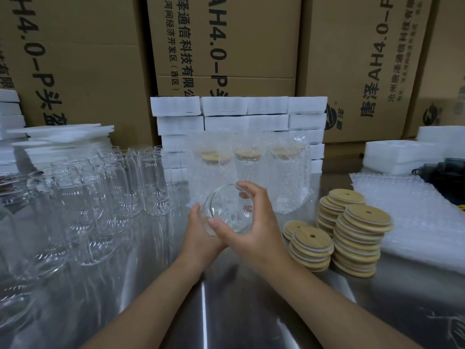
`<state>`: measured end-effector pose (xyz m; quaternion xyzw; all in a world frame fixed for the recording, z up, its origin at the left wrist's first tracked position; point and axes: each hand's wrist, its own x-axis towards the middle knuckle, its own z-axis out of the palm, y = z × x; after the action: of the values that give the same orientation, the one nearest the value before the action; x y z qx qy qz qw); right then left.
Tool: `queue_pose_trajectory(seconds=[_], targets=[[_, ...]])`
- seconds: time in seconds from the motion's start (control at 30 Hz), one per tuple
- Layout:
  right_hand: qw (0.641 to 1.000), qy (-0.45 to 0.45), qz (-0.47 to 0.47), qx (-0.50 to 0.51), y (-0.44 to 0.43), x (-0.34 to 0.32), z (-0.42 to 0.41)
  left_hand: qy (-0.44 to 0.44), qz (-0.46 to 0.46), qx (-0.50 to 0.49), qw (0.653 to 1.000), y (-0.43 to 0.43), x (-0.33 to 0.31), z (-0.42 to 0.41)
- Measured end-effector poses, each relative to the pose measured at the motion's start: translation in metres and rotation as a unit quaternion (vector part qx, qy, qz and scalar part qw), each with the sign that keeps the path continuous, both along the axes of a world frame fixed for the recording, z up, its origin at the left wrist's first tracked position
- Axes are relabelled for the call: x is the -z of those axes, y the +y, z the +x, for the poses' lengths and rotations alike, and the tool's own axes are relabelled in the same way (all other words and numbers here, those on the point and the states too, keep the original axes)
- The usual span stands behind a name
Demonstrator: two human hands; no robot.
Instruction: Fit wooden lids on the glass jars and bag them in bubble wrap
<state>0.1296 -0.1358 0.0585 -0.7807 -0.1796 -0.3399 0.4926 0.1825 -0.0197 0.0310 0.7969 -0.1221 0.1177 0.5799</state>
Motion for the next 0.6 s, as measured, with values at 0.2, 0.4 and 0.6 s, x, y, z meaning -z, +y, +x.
queue_pose_trajectory(seconds=[0.2,0.4,0.6], targets=[[0.995,0.009,0.088,-0.036,0.0013,0.0001,-0.0013,-0.031,0.078,0.002,0.996,-0.0031,-0.0004,-0.0017],[0.99,0.007,0.133,-0.049,0.0054,-0.0003,-0.0017,-0.028,0.038,0.013,0.999,-0.0042,-0.0006,0.0036],[0.985,0.011,0.165,-0.05,-0.0009,-0.001,0.0027,-0.076,0.021,-0.02,0.997,0.0049,0.0073,-0.0001]])
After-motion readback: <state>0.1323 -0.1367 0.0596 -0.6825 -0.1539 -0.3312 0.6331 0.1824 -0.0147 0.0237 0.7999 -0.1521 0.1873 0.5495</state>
